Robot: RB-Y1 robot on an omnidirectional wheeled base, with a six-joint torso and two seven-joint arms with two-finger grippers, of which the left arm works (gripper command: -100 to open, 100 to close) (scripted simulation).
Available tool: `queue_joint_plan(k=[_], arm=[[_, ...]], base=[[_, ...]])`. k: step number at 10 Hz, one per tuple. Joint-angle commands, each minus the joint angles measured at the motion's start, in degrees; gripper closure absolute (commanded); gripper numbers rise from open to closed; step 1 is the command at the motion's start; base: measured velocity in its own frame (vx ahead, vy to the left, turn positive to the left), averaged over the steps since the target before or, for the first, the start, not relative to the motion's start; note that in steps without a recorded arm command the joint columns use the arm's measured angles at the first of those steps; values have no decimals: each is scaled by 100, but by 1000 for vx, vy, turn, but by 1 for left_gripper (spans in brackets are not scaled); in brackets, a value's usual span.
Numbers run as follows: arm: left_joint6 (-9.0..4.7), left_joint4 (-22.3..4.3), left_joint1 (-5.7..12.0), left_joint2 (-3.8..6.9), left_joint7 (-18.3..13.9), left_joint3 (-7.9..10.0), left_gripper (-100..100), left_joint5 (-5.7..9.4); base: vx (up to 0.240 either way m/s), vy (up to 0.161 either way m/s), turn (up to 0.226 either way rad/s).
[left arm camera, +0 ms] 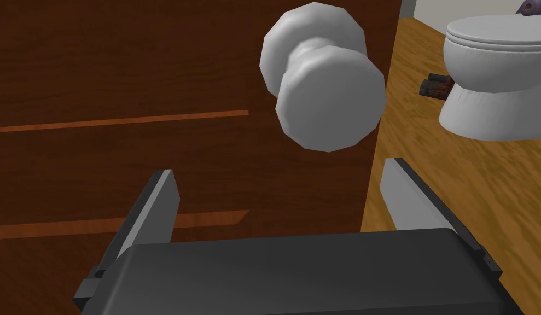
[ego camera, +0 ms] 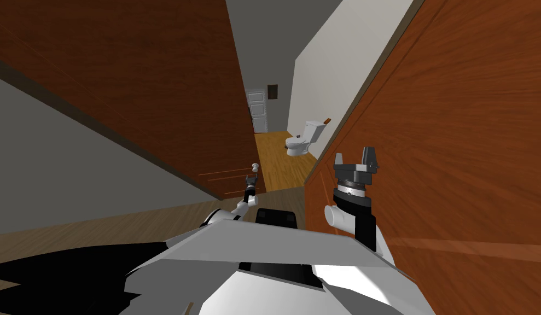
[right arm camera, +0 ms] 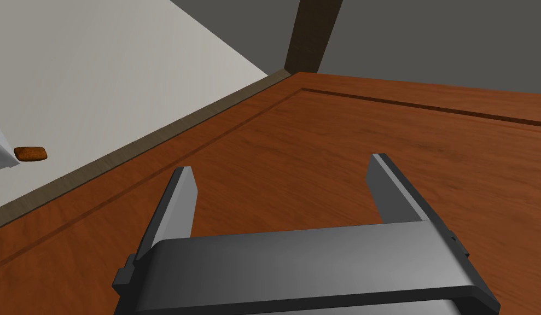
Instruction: Pull the door open
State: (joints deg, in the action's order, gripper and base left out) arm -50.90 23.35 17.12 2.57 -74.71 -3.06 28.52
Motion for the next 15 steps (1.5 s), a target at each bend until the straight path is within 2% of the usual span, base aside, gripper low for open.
queue_joint_plan(k=[1, 6, 7, 9, 10, 12, 15], arm=[[15, -1, -8, 35, 39, -3, -100, -6], [20, -21, -24, 144, 191, -21, -100, -36], [-81, 4, -11, -25, 257, -58, -100, -69], [-81, 4, -11, -25, 257, -58, -100, -69], [-142, 26, 2, -179, 232, -71, -100, -75], [-205, 50, 18, -370, 193, -82, -100, -77], [-233, 15, 35, -365, 173, -83, -100, -78]], base=[[-212, -16, 26], [-186, -13, 68], [-156, 8, 153], [-44, 22, 3], [68, 9, -65], [158, -30, -80], [64, -15, -5]])
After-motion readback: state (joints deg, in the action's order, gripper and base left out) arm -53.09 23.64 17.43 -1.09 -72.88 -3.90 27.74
